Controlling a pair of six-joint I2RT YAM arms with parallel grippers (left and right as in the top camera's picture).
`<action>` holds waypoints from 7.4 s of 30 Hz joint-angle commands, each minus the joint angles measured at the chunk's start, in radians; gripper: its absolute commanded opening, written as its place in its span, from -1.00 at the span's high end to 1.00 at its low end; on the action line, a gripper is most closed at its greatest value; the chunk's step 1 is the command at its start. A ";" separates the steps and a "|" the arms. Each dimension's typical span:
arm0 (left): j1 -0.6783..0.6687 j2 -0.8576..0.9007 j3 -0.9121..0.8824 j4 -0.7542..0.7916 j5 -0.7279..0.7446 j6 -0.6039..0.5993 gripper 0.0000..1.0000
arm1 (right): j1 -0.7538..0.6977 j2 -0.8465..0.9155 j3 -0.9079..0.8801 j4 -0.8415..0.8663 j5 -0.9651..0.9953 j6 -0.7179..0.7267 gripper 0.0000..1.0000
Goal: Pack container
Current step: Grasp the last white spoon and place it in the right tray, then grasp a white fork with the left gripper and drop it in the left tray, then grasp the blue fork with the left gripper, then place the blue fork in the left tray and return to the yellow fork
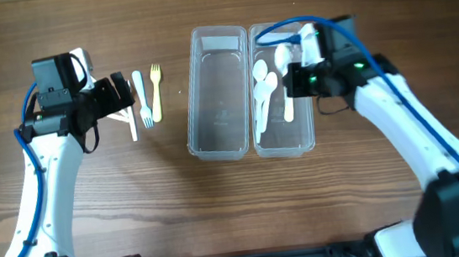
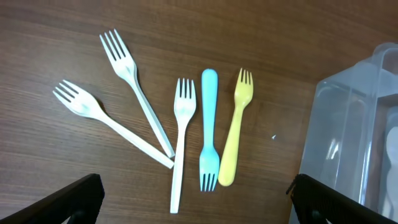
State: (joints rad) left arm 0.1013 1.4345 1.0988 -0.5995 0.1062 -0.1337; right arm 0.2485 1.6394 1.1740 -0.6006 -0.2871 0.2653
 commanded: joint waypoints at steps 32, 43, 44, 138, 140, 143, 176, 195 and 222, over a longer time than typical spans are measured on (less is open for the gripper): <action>-0.084 0.406 0.091 0.119 -0.063 0.197 -0.18 | -0.510 -0.006 0.157 -0.122 0.130 -0.004 -0.86; -0.090 0.513 0.091 0.177 -0.175 0.208 -0.13 | -0.510 -0.006 0.157 -0.148 0.131 -0.004 -0.83; -0.090 0.525 0.091 0.176 -0.175 0.208 -0.12 | -0.510 -0.006 0.157 -0.148 0.131 -0.004 -0.82; -0.156 0.768 0.404 -0.034 -0.111 0.082 0.28 | -0.510 -0.006 0.157 -0.163 0.131 -0.004 -0.72; -0.155 0.787 0.404 0.001 -0.111 0.094 0.28 | -0.510 -0.006 0.157 -0.164 0.131 -0.003 -0.72; -0.155 0.825 0.404 0.007 -0.126 0.092 0.34 | -0.510 -0.006 0.157 -0.172 0.131 -0.004 -0.71; -0.545 0.476 0.408 -0.093 -0.072 0.013 0.63 | -0.510 -0.006 0.157 -0.172 0.131 -0.004 -0.71; -0.178 0.621 0.452 -0.145 -0.068 0.155 -0.22 | -0.510 -0.006 0.157 -0.172 0.131 -0.004 -0.72; -0.224 0.715 0.406 -0.338 -0.043 0.146 0.55 | -0.510 -0.006 0.157 -0.189 0.142 -0.008 -0.71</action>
State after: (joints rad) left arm -0.1242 2.1410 1.5230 -0.9413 0.0471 0.0128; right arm -0.2638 1.6188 1.3346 -0.7895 -0.1703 0.2649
